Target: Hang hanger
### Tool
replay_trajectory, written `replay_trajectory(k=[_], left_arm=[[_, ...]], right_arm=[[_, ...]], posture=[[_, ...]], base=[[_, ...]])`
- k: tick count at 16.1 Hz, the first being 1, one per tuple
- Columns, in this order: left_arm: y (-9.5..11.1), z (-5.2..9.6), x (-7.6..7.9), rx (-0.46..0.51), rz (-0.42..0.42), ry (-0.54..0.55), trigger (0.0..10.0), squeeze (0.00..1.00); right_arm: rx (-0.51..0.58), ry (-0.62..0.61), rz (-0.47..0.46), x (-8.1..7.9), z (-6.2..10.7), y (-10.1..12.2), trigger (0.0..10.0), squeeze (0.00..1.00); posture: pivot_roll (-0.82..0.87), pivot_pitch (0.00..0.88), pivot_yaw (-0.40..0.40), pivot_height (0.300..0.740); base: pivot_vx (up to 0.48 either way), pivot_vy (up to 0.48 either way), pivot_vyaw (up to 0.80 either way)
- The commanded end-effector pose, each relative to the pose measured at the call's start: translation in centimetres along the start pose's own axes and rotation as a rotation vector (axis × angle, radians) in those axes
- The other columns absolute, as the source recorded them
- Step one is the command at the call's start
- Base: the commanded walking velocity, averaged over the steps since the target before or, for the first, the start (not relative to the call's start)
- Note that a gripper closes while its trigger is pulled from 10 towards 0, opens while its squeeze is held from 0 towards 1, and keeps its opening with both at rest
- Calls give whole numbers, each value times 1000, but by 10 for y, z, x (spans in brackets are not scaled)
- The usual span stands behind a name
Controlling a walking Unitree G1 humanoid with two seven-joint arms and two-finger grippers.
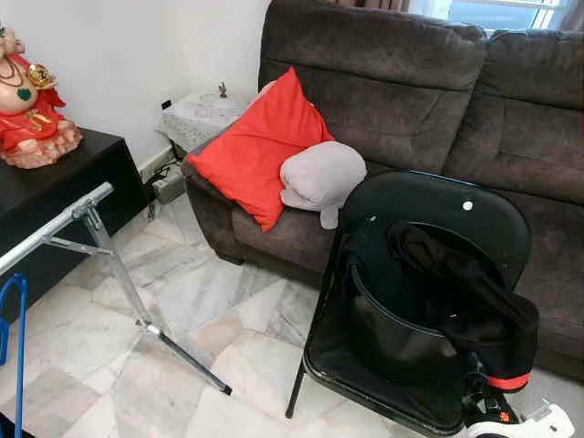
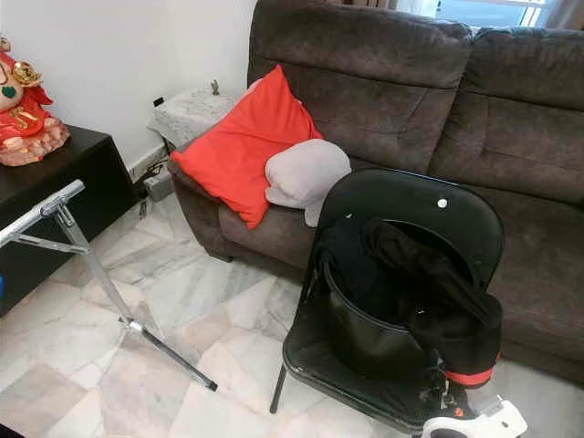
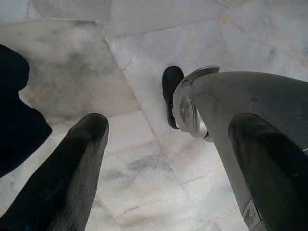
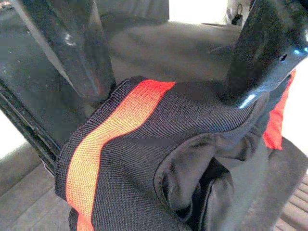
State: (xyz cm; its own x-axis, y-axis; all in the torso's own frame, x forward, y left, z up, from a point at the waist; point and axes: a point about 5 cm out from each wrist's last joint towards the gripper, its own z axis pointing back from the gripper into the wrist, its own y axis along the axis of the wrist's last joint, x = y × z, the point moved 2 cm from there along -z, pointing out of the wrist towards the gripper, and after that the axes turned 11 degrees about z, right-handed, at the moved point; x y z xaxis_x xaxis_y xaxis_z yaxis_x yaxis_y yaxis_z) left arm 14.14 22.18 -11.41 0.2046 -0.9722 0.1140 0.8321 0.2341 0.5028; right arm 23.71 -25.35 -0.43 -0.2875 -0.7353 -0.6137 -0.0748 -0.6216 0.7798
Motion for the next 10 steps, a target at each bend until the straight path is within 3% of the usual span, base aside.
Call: replay_trajectory(k=[1,4,10], left_arm=[[-5,2,-6,-21,-14,16,10000,0],[-5,2,-6,-20,-15,16,10000,0],[-4,2,-6,-18,-16,18,10000,0]], right_arm=[[12,10,-16,0,1,2,10000,0],[31,20,-42,-2,0,6,10000,0],[111,-30,-232,9,3,13,10000,0]], posture=[[9,62,45,740],[10,63,46,740],[14,64,46,740]], base=[[0,0,0],[0,0,0],[0,0,0]])
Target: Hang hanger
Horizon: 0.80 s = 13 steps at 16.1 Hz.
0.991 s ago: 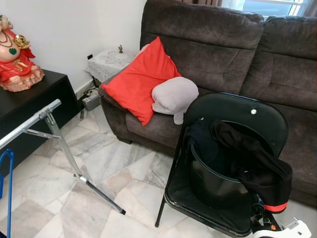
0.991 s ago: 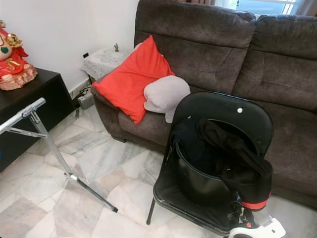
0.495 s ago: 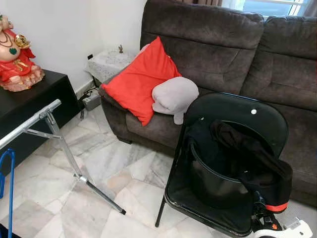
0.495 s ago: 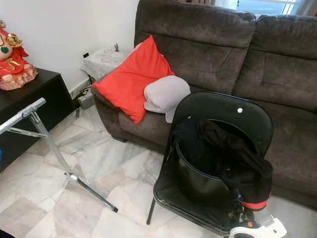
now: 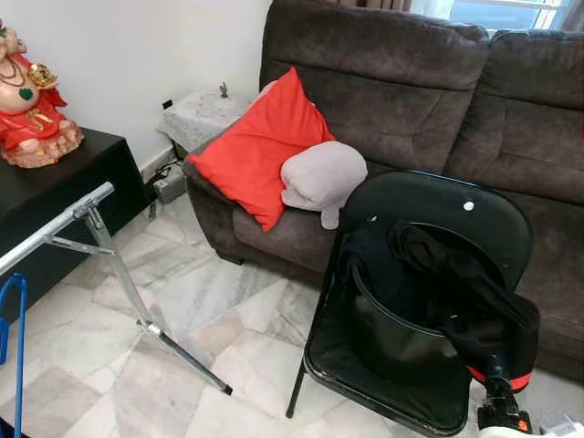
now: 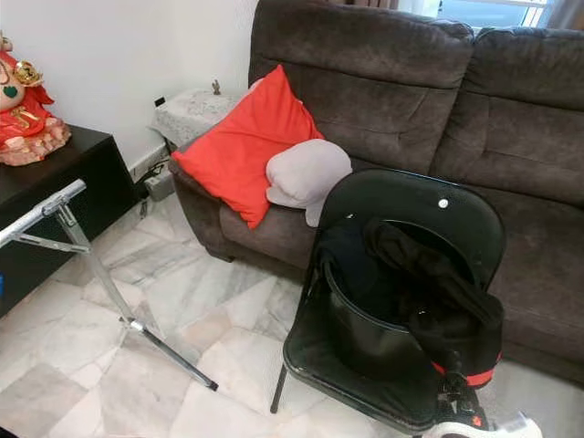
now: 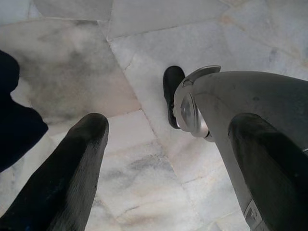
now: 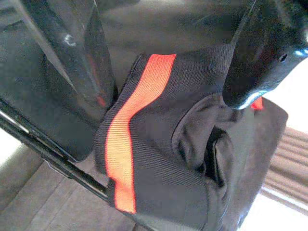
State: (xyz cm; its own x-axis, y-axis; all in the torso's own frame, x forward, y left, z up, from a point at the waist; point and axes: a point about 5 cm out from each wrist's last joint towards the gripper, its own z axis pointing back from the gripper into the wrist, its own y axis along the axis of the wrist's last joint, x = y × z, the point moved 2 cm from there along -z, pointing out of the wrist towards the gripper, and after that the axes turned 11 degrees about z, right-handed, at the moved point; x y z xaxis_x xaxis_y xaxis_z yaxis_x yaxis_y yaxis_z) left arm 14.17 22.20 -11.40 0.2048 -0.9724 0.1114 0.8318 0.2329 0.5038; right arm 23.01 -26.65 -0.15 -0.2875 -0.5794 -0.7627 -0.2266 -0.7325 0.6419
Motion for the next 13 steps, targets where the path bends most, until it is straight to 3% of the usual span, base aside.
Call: replay_trajectory(k=[1,13], left_arm=[[-4,2,-6,-19,-15,16,10000,0],[-4,2,-6,-22,-41,12,10000,0]], right_arm=[[31,-7,-46,1,0,4,10000,0],[11,-29,-46,2,-17,4,10000,0]], posture=[[14,64,46,740],[22,67,51,740]], base=[[0,0,0],[0,0,0]])
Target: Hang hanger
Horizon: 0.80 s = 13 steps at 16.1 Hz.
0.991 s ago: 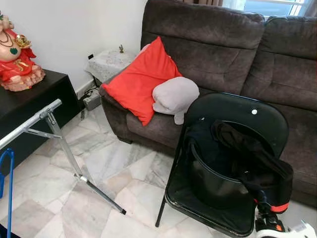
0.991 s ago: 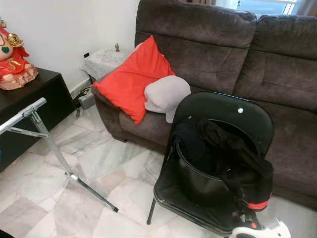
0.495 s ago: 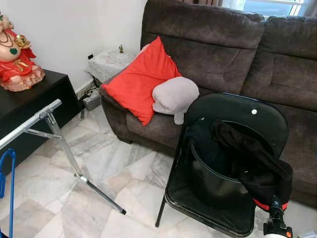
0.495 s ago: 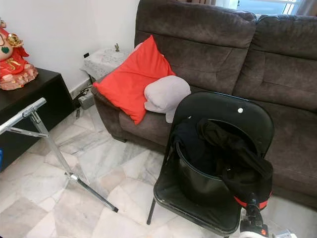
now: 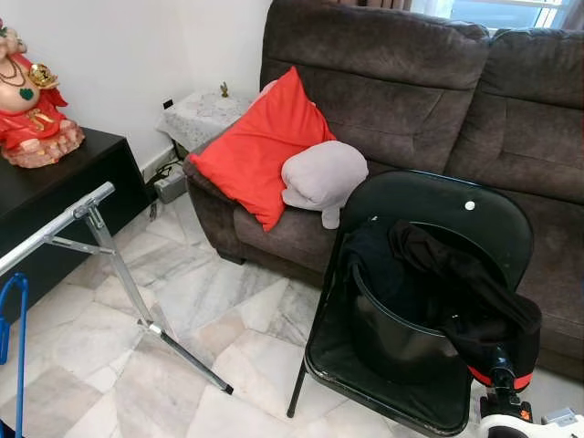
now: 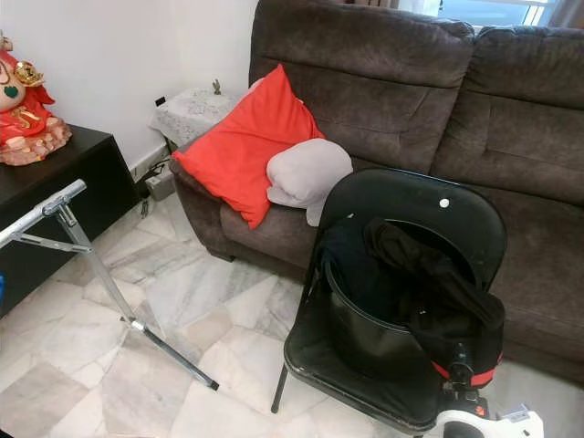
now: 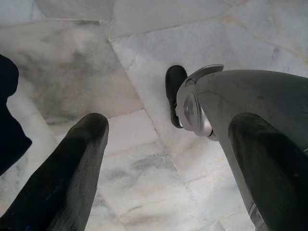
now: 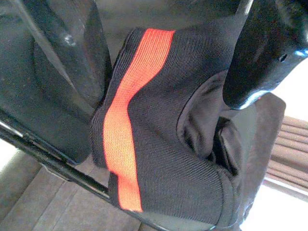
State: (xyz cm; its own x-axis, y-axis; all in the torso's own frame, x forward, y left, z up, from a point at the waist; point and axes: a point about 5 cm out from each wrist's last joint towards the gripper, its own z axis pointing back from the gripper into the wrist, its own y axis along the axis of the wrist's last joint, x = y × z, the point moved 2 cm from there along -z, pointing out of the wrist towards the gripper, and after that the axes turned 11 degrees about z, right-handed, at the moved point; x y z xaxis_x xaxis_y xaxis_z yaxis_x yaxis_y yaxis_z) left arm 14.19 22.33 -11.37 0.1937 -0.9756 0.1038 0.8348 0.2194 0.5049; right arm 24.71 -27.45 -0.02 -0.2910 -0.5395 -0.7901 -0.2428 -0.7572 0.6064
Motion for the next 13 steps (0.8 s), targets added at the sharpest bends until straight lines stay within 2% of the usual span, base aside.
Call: replay_trajectory(k=[1,2,4,5,6,13], left_arm=[[-5,2,-5,-22,-27,12,10000,0],[-5,2,-5,-22,-27,12,10000,0],[-5,2,-5,-22,-30,12,10000,0],[-5,2,-5,-22,-31,12,10000,0],[-5,2,-5,-22,-32,12,10000,0],[-4,2,-5,-23,-41,12,10000,0]], right_arm=[[12,-16,-1,4,0,2,10000,0],[17,-18,-3,4,-1,3,10000,0],[19,-17,0,4,-1,3,4275,0],[19,-18,1,4,-2,3,353,0],[19,-19,3,5,-1,3,0,0],[12,-10,14,4,-2,0,0,0]], posture=[[22,67,51,740],[22,67,51,740],[22,67,51,740],[22,67,51,740],[23,66,52,740],[24,62,52,740]], base=[[0,0,0],[0,0,0],[0,0,0],[0,0,0],[0,0,0],[0,0,0]])
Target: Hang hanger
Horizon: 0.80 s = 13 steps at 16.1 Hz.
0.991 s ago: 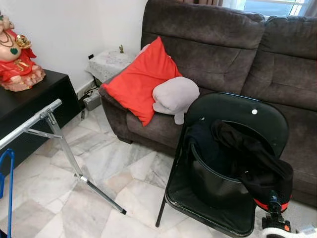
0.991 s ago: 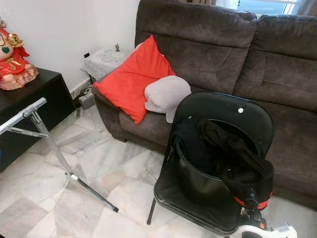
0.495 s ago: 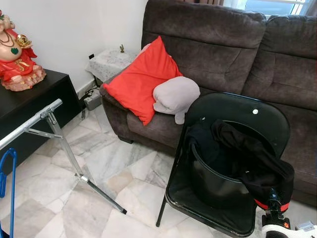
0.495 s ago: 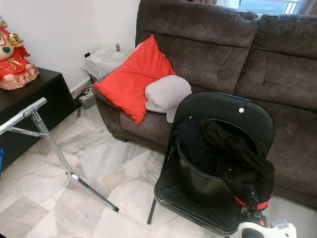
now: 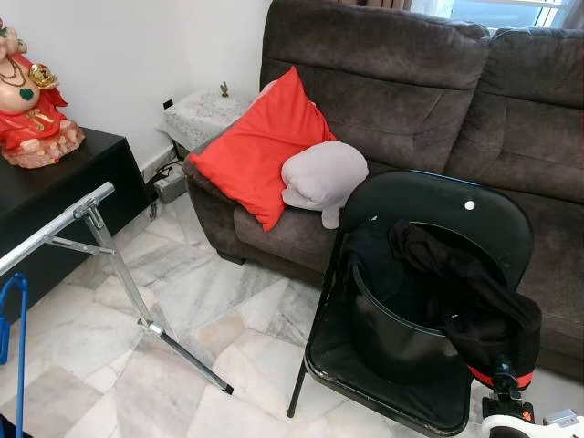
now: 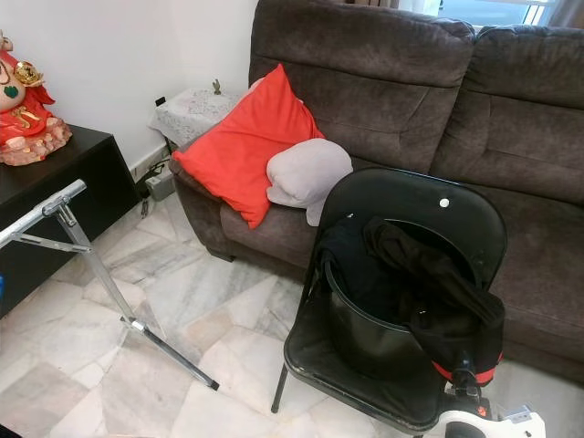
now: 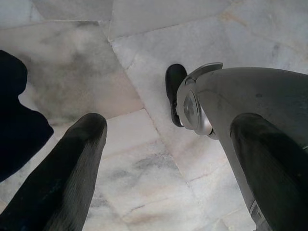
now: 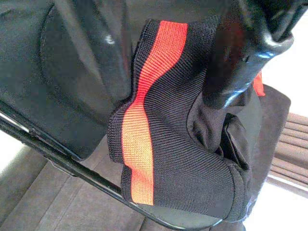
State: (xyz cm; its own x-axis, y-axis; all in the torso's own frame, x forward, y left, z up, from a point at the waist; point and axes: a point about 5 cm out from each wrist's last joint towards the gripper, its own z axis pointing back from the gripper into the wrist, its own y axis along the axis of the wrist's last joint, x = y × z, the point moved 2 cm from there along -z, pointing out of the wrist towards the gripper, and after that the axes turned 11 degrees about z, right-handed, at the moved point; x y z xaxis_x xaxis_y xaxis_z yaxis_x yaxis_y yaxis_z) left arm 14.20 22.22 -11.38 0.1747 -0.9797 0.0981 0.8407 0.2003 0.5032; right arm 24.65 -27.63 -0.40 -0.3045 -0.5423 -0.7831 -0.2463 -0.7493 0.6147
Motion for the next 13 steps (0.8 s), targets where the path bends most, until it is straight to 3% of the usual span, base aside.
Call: replay_trajectory(k=[1,13], left_arm=[[-4,2,-6,-19,-23,17,10000,0],[-4,2,-7,-22,-32,18,10000,0]], right_arm=[[3,4,4,-1,-1,0,0,0],[-7,42,19,-11,-5,-5,0,0]], posture=[[23,62,52,740],[23,65,52,740]], base=[[0,0,0],[0,0,0]])
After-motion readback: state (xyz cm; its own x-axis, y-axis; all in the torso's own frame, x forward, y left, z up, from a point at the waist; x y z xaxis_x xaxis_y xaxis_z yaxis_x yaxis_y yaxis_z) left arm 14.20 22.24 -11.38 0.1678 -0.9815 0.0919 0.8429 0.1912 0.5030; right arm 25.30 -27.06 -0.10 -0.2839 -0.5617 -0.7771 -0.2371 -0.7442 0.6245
